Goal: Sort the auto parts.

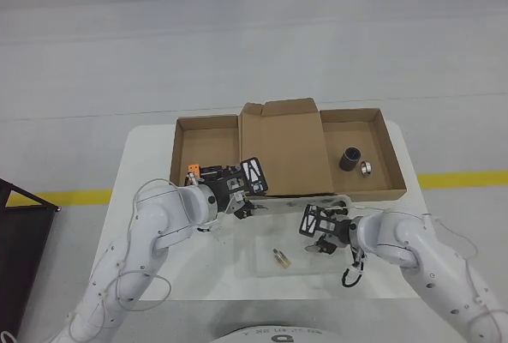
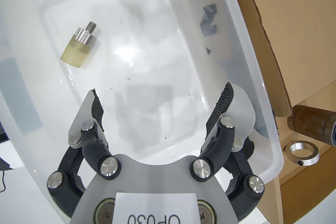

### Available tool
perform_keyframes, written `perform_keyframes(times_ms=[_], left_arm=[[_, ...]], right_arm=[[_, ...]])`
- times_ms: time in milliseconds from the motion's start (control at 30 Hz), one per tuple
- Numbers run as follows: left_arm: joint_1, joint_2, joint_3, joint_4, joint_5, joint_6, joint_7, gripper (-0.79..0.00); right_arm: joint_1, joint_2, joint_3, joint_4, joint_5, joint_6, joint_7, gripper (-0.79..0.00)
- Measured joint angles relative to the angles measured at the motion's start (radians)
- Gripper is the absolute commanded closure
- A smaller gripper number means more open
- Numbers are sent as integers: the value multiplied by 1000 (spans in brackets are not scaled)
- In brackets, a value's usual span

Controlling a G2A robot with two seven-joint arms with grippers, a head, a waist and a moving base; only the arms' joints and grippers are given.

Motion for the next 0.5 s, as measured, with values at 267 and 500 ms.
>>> perform_keyframes(times_ms=[267,500], left_arm=[[0,0,0,0,0,0,0,-785],[0,0,0,0,0,0,0,-785]], right_arm=[[49,-2,14,52,114,2,33,-767],[7,1,-19,-19,40,0,40,-763]])
